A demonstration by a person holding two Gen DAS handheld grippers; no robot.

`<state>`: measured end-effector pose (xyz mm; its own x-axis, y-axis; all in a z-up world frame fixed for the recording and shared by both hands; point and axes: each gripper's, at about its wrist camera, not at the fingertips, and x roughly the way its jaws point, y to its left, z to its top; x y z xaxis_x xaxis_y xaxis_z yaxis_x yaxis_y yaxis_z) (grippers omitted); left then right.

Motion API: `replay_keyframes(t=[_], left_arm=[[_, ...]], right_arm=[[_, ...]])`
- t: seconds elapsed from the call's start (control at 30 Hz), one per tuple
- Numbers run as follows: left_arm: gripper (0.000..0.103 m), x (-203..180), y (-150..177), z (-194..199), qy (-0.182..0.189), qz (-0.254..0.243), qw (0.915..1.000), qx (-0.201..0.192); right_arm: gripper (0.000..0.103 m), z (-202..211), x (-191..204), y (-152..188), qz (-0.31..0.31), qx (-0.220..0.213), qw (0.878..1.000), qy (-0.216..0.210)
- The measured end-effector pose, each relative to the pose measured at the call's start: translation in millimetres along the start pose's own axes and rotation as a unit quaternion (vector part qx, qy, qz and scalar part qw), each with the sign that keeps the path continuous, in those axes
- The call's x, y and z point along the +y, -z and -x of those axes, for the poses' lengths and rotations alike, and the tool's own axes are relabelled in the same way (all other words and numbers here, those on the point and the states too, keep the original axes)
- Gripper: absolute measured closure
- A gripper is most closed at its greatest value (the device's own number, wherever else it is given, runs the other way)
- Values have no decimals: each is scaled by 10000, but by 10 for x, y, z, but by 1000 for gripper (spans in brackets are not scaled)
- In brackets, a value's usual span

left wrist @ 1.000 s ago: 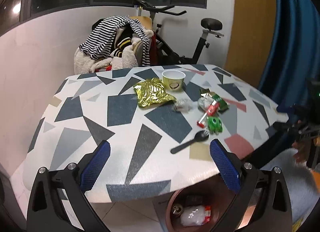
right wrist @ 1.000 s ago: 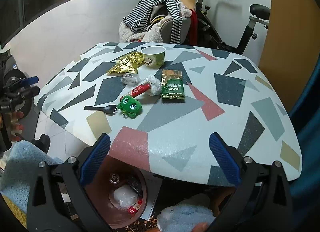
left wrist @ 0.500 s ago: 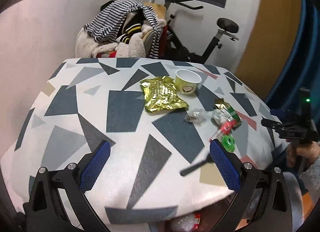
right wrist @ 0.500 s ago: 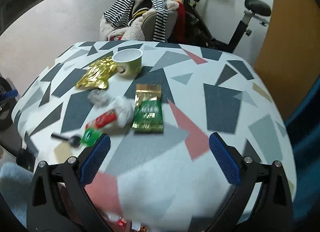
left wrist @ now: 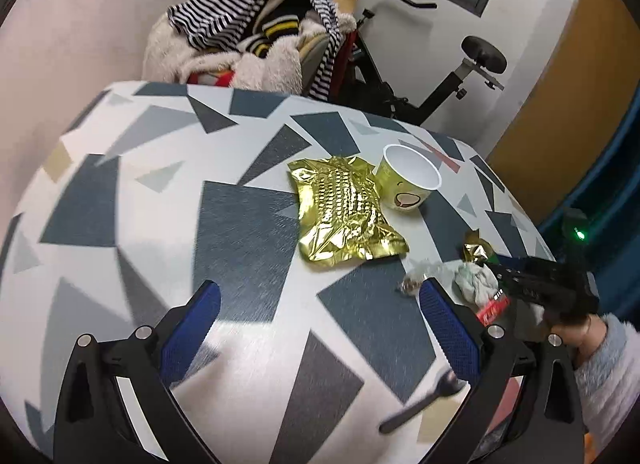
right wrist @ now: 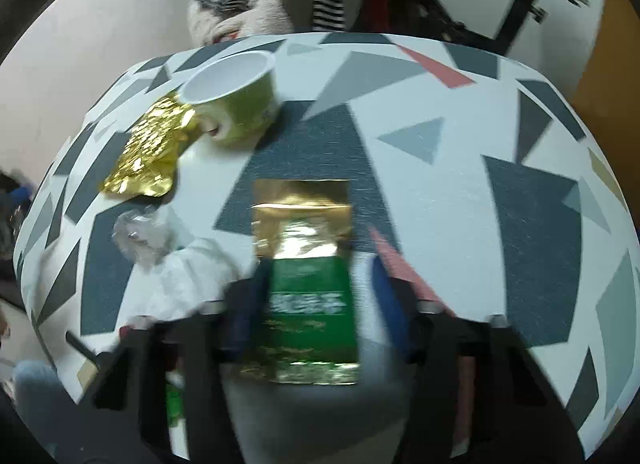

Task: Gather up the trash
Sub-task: 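Grasp the gold foil wrapper with left tool while right tool grasps green tea packet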

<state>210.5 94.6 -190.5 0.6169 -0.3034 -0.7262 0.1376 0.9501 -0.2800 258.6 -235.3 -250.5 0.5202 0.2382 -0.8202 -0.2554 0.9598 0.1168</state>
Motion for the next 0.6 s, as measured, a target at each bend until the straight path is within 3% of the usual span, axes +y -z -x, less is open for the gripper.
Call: replay_keyframes(t=[0.17, 0.4, 0.6], left_arm=[[9, -34, -231, -457, 109, 195, 9995, 225], [8, -340, -541, -1093, -455, -142, 9972, 572], [7, -342, -700, -1544, -649, 121, 9926, 1022]], right_arm=[[76, 187, -81, -30, -34, -418, 9987, 281], [77, 438, -344, -28, -523, -789, 9952, 254], [77, 523, -396, 38, -462, -768, 9954, 327]])
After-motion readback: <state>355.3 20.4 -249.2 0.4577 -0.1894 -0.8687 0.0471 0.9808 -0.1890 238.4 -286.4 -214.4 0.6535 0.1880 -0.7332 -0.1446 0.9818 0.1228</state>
